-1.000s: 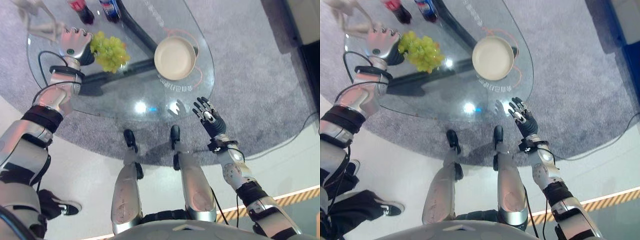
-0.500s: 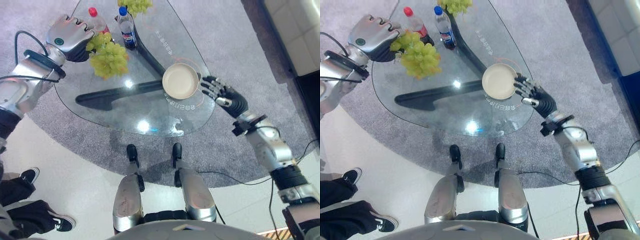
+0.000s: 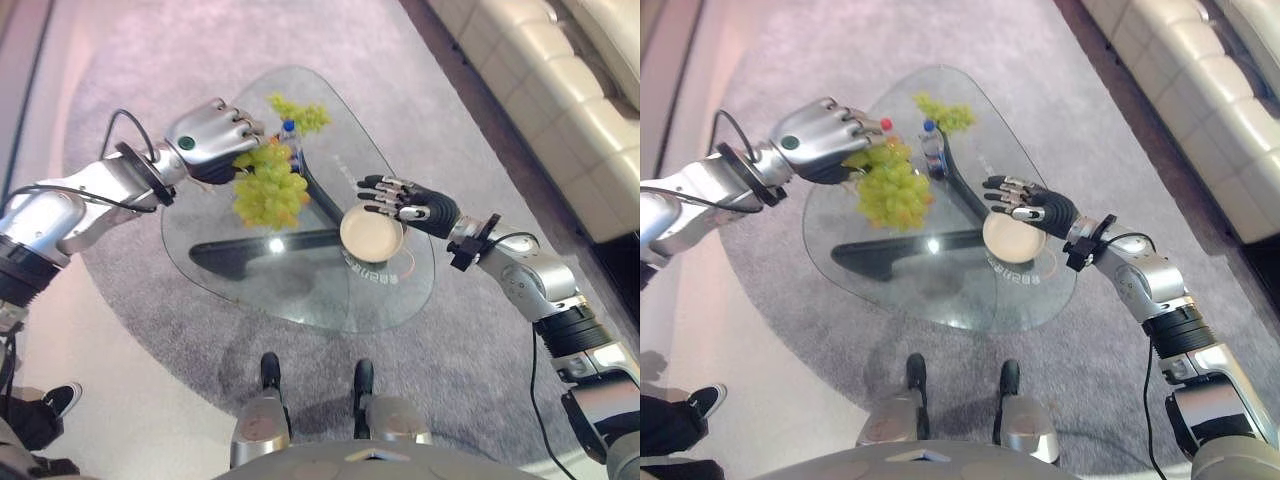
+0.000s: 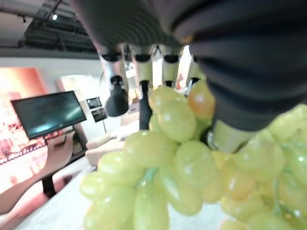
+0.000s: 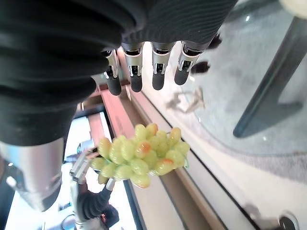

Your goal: Pick up fruits into the plate

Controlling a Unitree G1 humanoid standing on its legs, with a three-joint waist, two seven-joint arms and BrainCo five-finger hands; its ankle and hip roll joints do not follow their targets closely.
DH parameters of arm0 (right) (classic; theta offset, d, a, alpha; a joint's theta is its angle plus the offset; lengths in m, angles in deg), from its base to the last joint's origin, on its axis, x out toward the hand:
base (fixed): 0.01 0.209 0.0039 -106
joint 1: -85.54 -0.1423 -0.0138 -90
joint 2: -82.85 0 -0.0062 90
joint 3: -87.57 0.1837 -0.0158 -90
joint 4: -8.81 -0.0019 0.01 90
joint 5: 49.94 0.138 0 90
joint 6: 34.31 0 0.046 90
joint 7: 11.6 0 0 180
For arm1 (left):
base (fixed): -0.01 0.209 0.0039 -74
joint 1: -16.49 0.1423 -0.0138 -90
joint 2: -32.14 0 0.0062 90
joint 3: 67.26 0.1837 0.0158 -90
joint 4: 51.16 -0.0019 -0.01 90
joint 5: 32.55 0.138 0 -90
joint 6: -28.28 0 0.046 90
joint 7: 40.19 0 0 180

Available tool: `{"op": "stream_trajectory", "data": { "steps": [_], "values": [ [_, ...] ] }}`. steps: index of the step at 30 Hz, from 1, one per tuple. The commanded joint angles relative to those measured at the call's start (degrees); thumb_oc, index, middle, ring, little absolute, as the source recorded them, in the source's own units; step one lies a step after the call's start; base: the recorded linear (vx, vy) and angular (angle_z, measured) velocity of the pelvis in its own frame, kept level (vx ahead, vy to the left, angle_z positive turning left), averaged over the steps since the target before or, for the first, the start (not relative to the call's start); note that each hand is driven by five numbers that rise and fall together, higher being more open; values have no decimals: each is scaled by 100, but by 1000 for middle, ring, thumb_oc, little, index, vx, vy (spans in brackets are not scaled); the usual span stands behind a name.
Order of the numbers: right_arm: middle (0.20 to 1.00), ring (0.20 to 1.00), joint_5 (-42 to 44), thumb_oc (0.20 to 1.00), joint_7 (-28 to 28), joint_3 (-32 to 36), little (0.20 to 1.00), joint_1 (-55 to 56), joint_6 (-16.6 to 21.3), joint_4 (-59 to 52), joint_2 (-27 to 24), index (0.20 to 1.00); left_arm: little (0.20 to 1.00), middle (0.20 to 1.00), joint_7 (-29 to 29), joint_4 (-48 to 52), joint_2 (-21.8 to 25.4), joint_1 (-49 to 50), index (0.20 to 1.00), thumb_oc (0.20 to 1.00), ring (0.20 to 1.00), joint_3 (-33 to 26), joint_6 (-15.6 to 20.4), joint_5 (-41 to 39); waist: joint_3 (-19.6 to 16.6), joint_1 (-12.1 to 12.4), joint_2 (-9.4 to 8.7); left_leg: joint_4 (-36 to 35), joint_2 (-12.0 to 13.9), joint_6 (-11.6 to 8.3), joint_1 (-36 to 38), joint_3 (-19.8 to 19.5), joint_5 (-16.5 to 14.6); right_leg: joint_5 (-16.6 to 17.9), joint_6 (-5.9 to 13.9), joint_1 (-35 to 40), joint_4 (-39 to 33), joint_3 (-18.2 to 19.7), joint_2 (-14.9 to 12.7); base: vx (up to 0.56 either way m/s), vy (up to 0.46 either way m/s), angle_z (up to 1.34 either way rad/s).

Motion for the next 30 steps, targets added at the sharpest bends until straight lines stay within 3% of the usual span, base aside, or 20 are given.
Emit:
{"op": "stream_trajectory", "data": {
  "steps": [1,8,17,30],
  "values": [
    [1000,1000,352,1000,-267,-277,1000,134,-40,-334,317,1000,200,200,12,106,-345,63,200,200,200,-224,128,-220,-866,113,-136,92,-451,263,393,115,-978,-357,143,77,277,-230,-135,51,22,18],
    [1000,1000,323,1000,-277,-641,1000,130,-155,-411,674,1000,200,200,113,368,-716,57,200,200,200,-78,180,-346,-988,144,-104,62,-458,272,549,90,-1029,-364,165,269,184,-285,-150,22,20,6],
    [1000,1000,437,1000,-228,-1052,1000,48,-215,-545,1018,1000,200,200,397,595,-1072,-74,200,200,200,77,-28,-464,-1029,155,-83,31,-464,272,674,79,-1058,-368,185,410,112,-320,-160,-4,9,1],
    [1000,1000,891,1000,-299,-1392,1000,183,-420,-872,1407,1000,200,200,504,551,-1238,21,200,200,200,69,-112,-340,-1014,159,-63,10,-471,273,711,87,-1058,-358,212,435,78,-286,-167,0,0,0]
  ]
}}
